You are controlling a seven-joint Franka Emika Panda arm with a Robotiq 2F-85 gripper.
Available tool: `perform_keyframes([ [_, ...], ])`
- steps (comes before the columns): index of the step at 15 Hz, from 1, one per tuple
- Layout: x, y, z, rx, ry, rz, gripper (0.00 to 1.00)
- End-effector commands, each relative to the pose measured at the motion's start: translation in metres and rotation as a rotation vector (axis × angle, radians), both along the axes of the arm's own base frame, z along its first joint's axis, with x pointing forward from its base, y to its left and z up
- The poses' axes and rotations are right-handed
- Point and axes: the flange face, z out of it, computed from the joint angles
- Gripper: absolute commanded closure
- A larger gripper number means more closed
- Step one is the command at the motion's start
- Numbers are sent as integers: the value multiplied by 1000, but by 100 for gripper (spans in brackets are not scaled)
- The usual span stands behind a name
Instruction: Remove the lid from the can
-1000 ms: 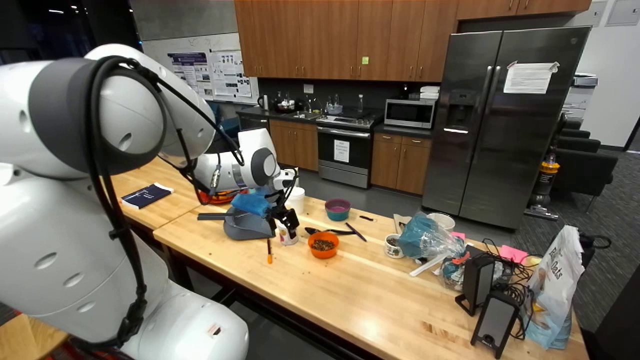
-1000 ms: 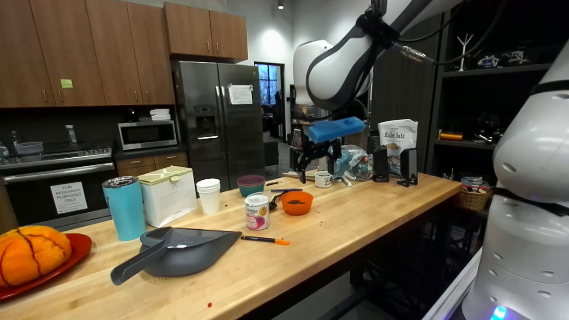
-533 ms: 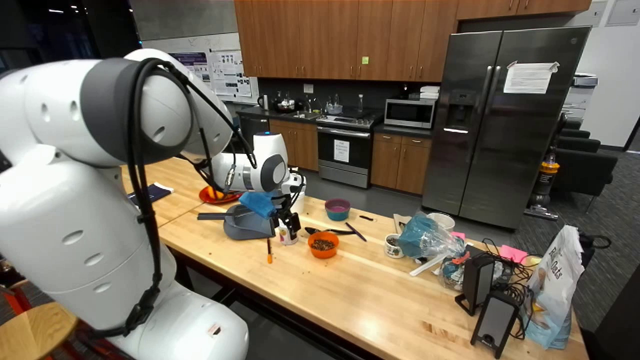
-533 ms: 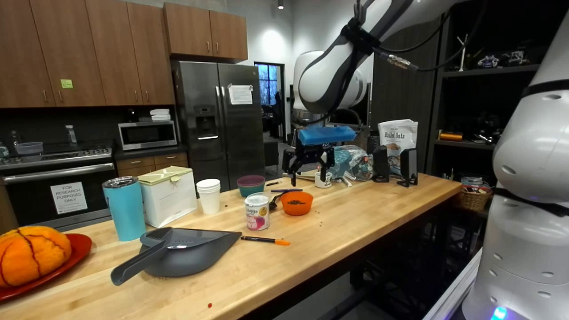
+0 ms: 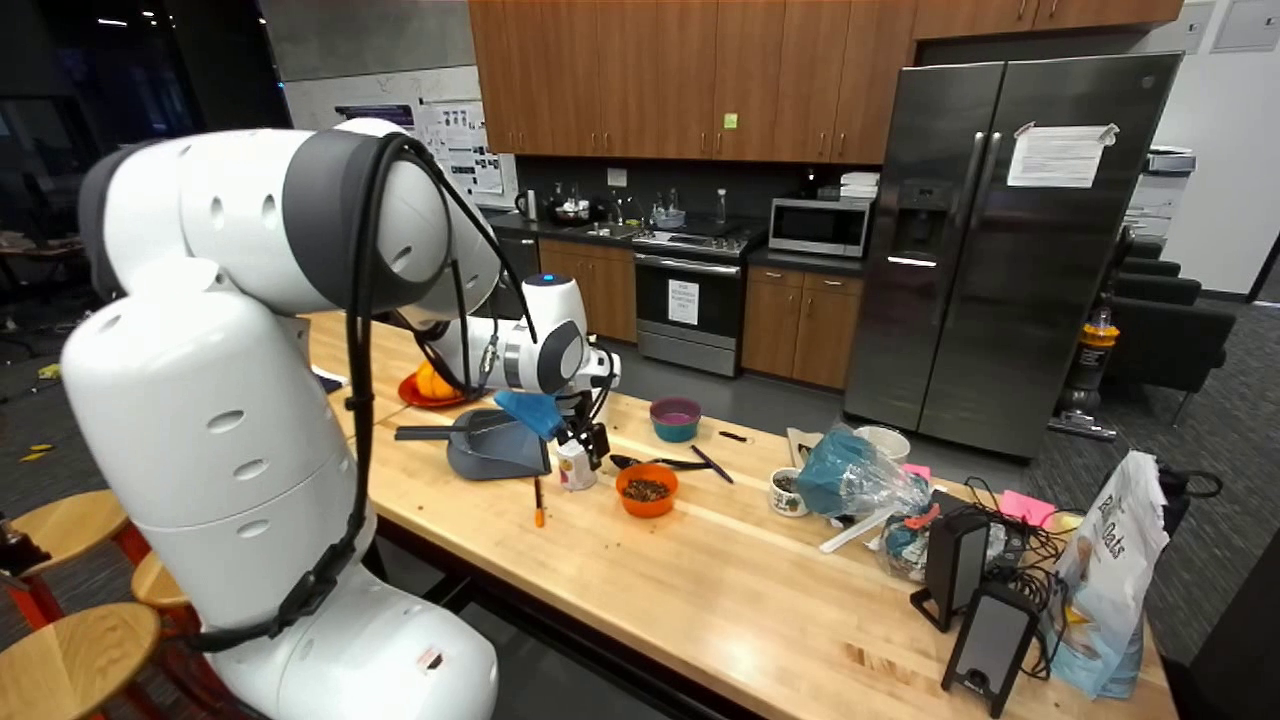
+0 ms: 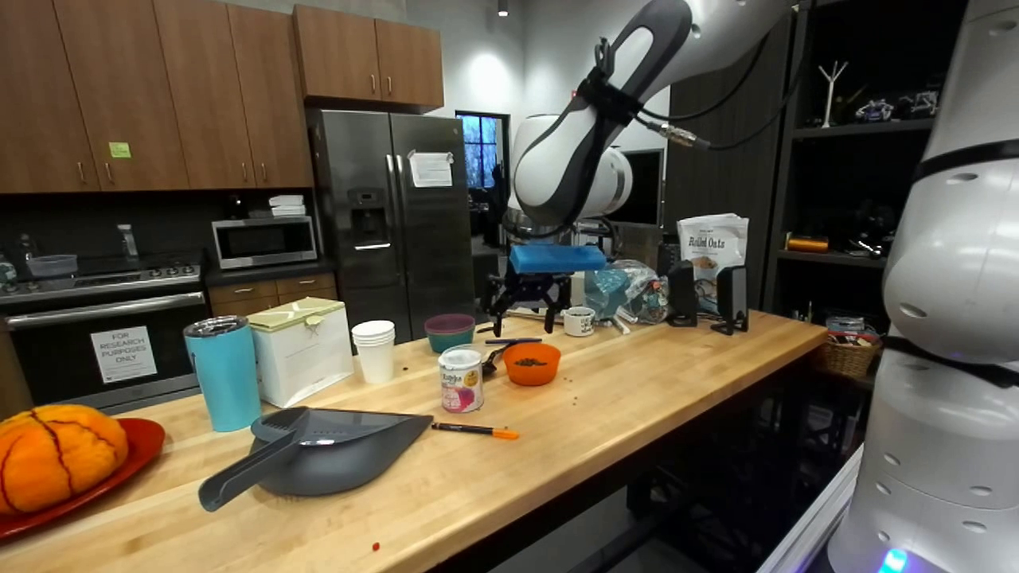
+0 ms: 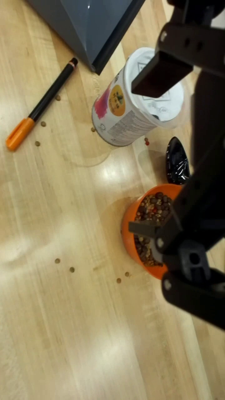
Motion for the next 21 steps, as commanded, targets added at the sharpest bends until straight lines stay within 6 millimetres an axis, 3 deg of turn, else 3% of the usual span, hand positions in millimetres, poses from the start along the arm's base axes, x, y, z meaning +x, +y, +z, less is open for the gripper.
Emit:
perform_keyframes([
  [1,26,-1,-6,12,-43,-15,0],
  [7,55,4,-27,23,-34,-16,0],
  [13,68,17,-40,24,-15,11,2],
  [14,69,19,-41,20,-18,13,20],
  [17,71,21,-43,14,-19,17,36],
  [21,74,20,-44,12,-18,12,69],
])
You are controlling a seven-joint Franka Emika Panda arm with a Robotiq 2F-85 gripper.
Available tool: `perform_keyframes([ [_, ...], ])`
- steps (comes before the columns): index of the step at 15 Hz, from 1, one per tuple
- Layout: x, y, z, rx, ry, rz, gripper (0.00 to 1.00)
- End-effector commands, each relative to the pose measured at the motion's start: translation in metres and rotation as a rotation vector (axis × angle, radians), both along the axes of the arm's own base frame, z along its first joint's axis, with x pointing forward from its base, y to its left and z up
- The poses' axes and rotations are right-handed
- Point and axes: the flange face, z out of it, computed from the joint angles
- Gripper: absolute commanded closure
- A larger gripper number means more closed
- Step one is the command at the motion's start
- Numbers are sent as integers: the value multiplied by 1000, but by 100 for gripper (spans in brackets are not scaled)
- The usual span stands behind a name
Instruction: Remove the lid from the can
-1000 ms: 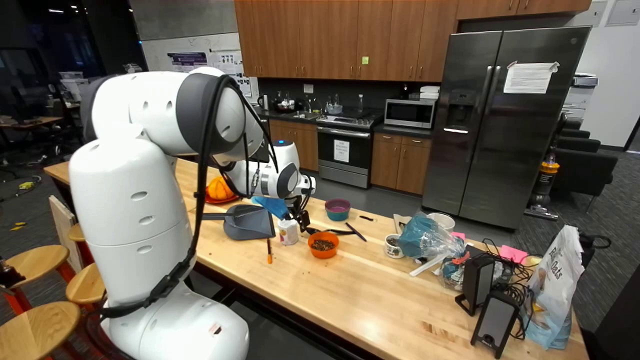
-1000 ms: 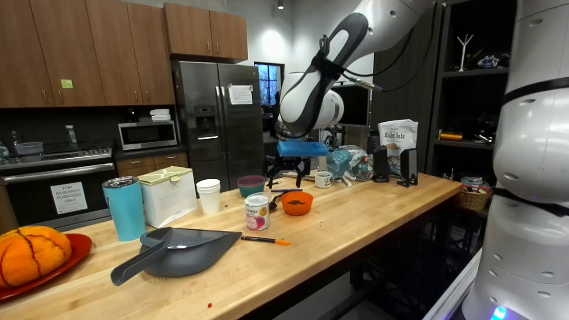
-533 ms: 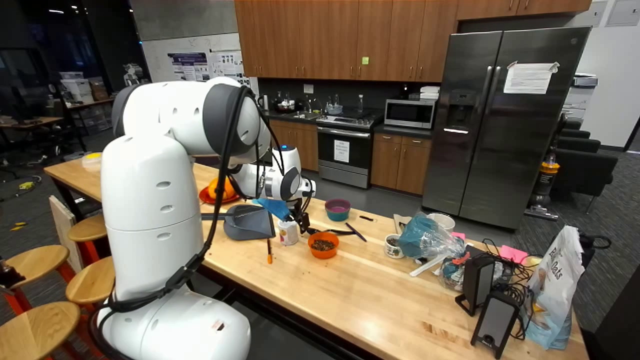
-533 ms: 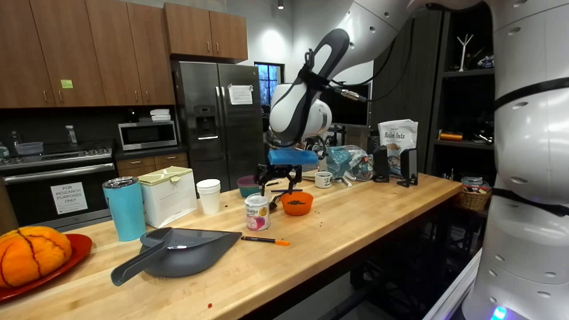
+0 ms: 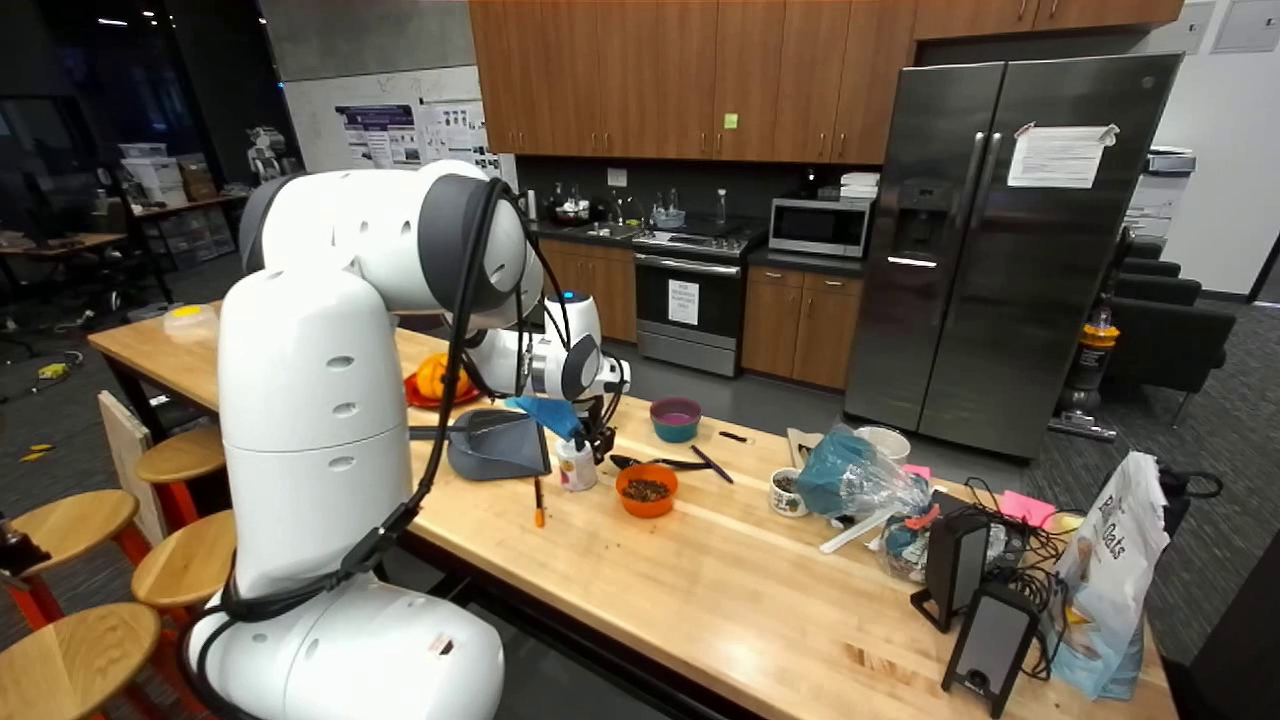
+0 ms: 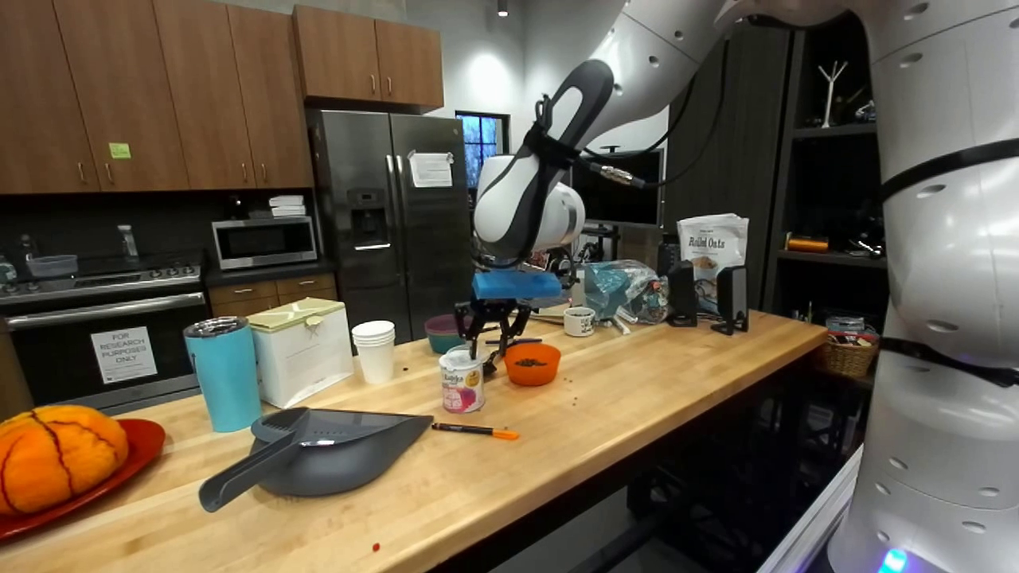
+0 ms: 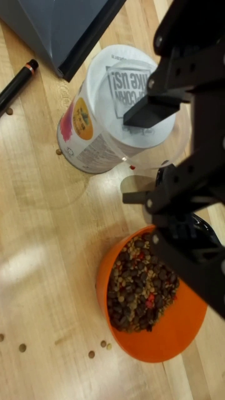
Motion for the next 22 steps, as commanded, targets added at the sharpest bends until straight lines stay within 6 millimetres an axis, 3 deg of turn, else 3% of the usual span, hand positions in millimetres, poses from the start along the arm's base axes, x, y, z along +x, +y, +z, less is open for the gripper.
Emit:
perform_keyframes([
  [1,6,-3,2,-10,-10,-7,76],
  [4,9,-5,4,-4,-15,-15,98],
  [5,10,-6,5,-2,-16,-17,99],
  [11,5,-1,21,-9,-38,-15,99],
  [18,-28,32,79,-26,-149,69,99],
  [22,-53,19,99,-61,-185,17,99],
])
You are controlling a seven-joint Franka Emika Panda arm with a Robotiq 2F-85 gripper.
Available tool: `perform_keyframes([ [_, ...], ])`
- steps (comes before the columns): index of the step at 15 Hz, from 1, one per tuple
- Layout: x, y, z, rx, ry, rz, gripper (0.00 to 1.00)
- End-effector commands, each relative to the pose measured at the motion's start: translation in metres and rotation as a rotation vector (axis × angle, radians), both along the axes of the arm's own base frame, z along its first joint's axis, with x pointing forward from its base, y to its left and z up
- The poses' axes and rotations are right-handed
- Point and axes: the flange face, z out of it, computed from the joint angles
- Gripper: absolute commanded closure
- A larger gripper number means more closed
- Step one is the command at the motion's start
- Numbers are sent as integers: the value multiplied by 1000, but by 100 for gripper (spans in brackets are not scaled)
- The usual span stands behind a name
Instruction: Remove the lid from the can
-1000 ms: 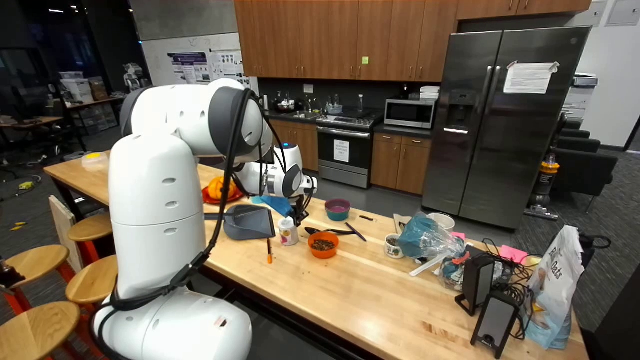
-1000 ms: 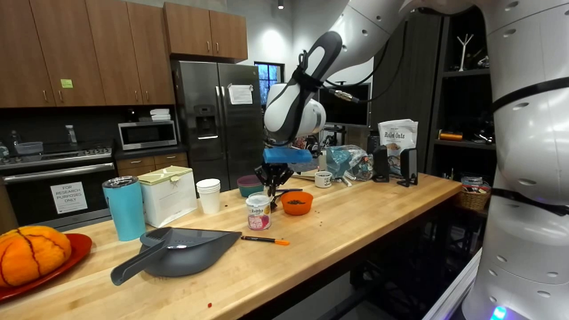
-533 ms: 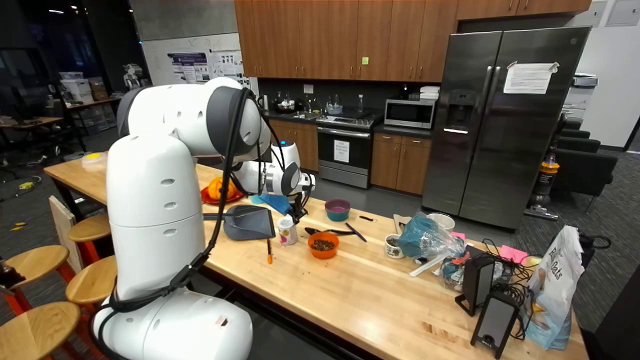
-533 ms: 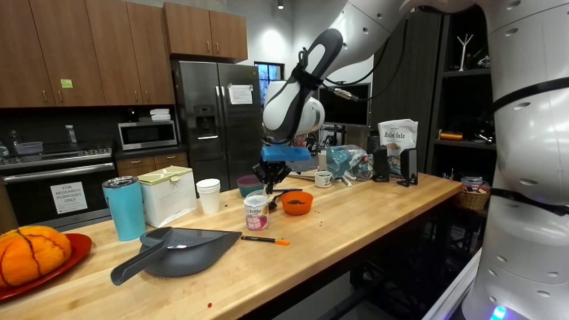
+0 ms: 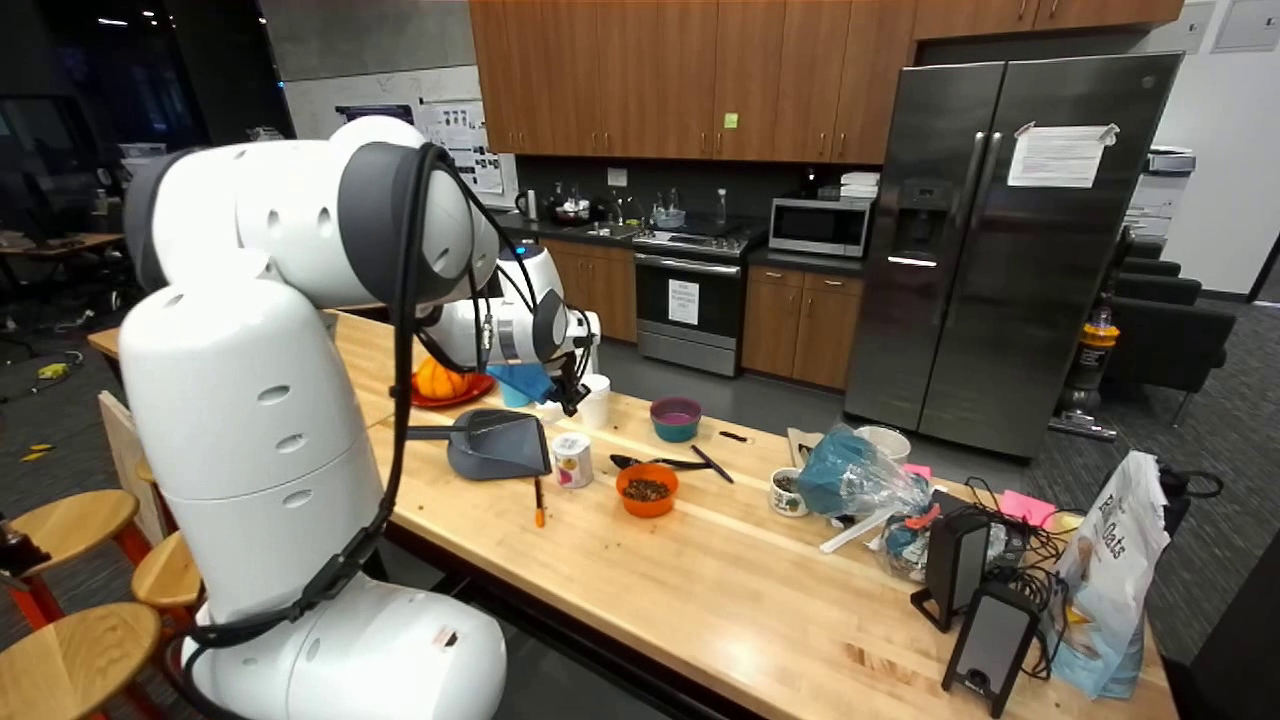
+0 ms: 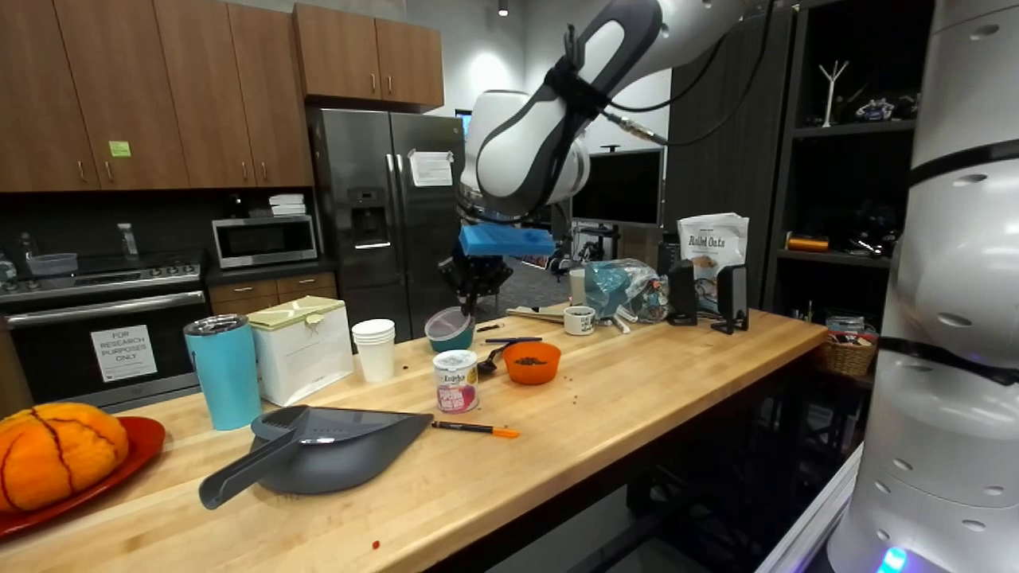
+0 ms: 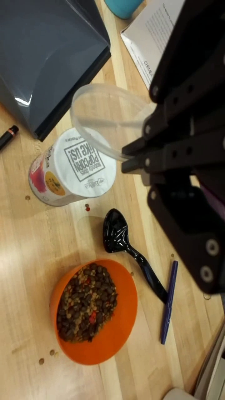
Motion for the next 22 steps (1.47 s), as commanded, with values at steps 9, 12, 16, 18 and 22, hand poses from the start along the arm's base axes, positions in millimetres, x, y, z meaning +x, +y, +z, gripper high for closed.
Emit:
perform_keyframes([
  [9,-85,-120,-6,-68,17,-428,99],
  [12,-103,-156,-29,-53,60,-542,99],
  [16,-128,-199,-60,-38,132,-686,99],
  [18,-137,-218,-71,-24,171,-743,99],
  [22,-137,-254,-74,34,203,-833,99],
])
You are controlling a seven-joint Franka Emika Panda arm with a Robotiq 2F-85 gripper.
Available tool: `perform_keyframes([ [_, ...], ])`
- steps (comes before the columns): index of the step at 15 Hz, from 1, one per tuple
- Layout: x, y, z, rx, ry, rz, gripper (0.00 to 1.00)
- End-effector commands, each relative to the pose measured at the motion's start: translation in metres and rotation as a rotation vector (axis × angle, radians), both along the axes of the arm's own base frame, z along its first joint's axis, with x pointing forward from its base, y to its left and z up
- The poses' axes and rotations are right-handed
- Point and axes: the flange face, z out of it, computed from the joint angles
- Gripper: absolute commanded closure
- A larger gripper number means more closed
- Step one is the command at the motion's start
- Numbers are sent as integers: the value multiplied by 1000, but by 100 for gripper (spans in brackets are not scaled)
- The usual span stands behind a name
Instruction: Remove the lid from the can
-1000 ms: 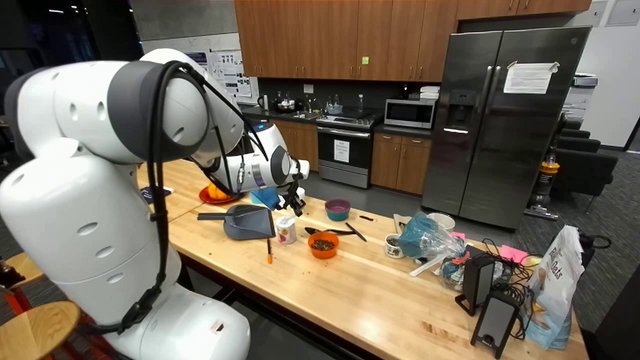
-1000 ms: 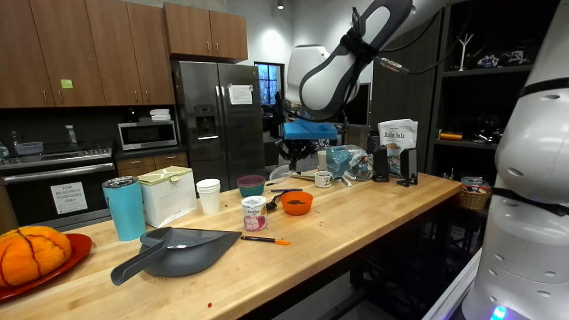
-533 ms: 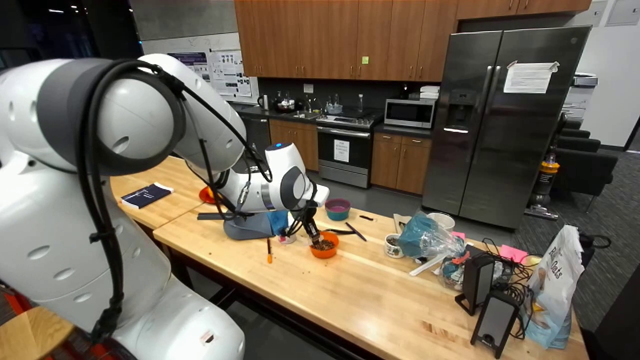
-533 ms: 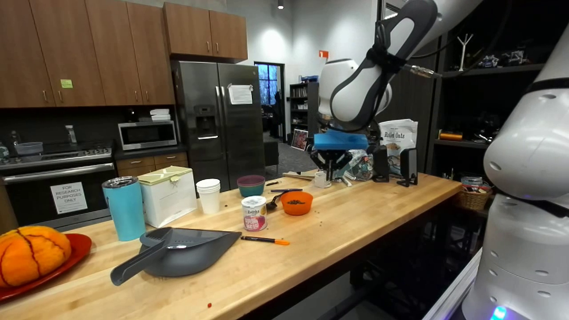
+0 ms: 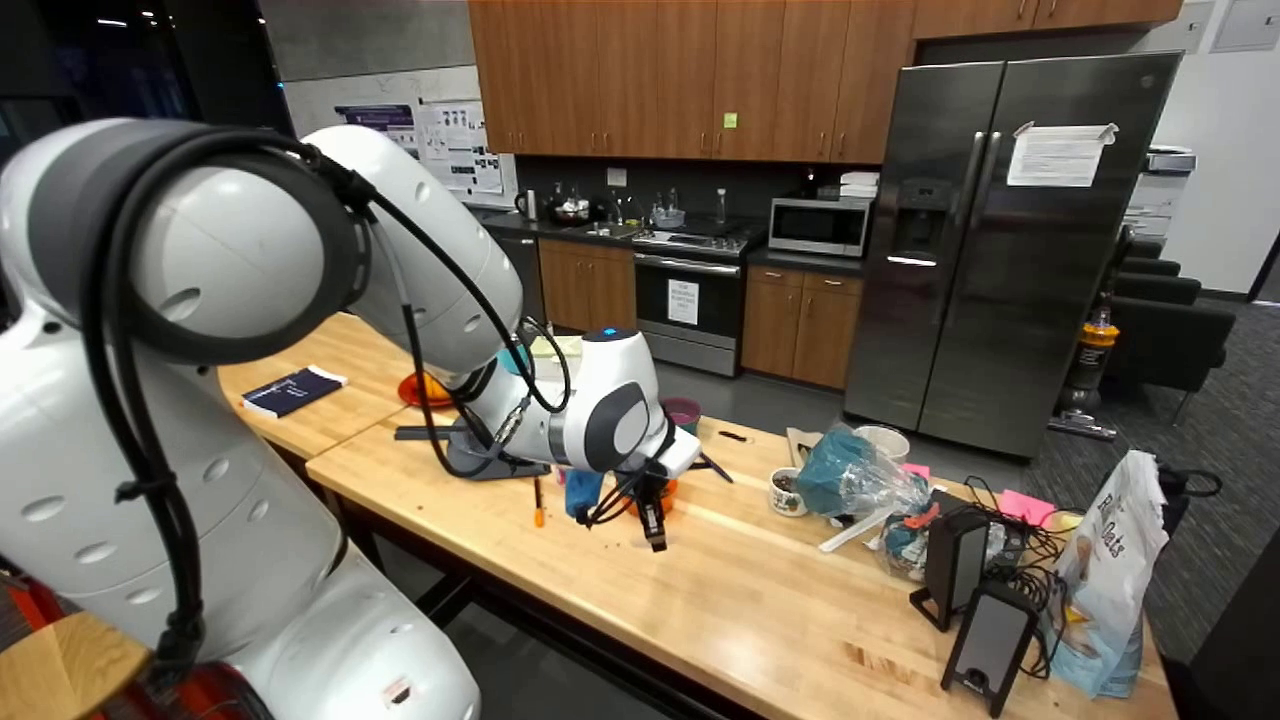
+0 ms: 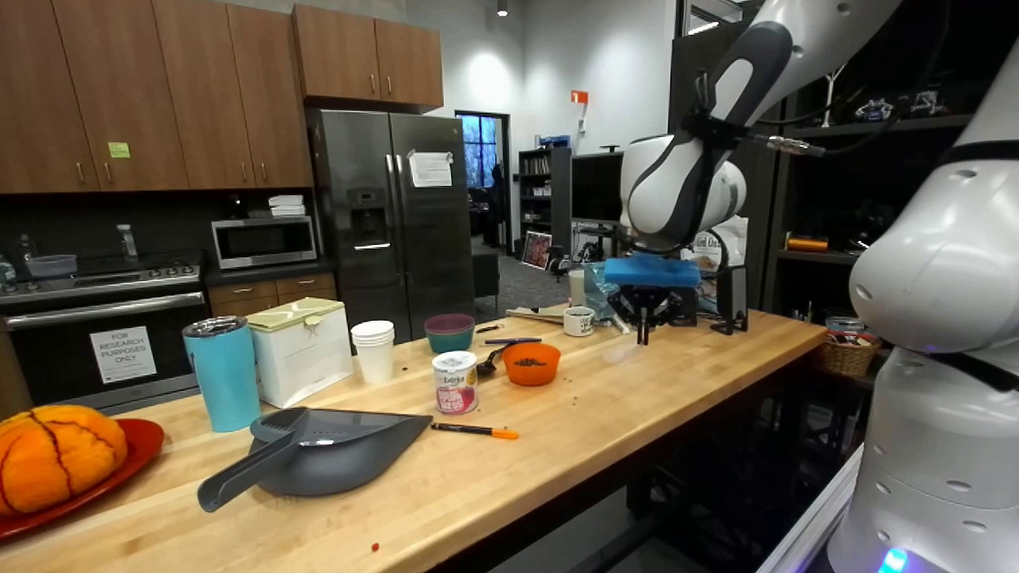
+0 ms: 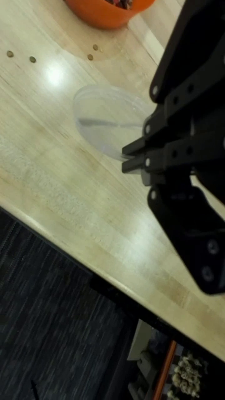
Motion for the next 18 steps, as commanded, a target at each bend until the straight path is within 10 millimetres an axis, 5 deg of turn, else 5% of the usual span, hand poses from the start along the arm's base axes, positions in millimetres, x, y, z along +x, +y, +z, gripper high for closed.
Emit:
perform_keyframes([
  [1,-6,-33,-4,45,-7,-101,99],
  [8,-27,-97,-12,83,-16,-288,99],
  [18,-39,-145,-16,88,-46,-402,99],
])
